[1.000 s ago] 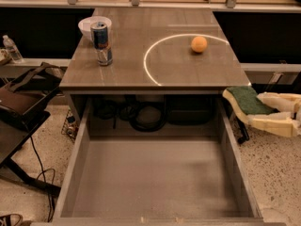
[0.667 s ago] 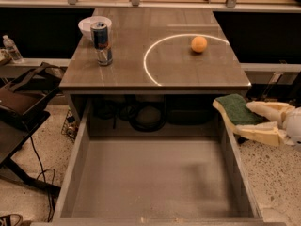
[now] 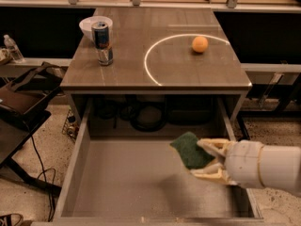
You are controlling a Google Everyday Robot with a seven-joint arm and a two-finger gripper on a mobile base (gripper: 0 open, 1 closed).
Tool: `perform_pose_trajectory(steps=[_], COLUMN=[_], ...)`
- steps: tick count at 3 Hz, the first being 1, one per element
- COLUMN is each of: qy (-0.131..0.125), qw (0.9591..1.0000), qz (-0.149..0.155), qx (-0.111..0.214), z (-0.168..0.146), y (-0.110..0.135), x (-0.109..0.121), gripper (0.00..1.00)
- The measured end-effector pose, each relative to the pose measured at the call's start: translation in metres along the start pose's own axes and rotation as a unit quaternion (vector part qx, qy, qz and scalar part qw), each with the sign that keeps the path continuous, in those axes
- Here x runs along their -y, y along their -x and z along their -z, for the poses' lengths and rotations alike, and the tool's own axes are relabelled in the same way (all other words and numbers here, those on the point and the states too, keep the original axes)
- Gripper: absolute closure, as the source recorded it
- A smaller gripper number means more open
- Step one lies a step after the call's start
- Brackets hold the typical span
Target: Place sponge into top drawer
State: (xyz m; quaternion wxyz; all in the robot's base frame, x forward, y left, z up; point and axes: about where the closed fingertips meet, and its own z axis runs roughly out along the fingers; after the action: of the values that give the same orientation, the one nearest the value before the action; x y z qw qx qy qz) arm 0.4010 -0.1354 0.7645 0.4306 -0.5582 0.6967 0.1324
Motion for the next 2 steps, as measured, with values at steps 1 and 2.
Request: perform_pose_trajectory(steps=[1, 2], qy=[0.056, 0.085], qw=[0.9965, 0.9933], qz=[0.034, 0.037], qx=[-0.052, -0.069], z=[-0.062, -0.106], y=[-0.018, -0.031], x=[-0.026, -0.026], gripper=[1.00, 1.00])
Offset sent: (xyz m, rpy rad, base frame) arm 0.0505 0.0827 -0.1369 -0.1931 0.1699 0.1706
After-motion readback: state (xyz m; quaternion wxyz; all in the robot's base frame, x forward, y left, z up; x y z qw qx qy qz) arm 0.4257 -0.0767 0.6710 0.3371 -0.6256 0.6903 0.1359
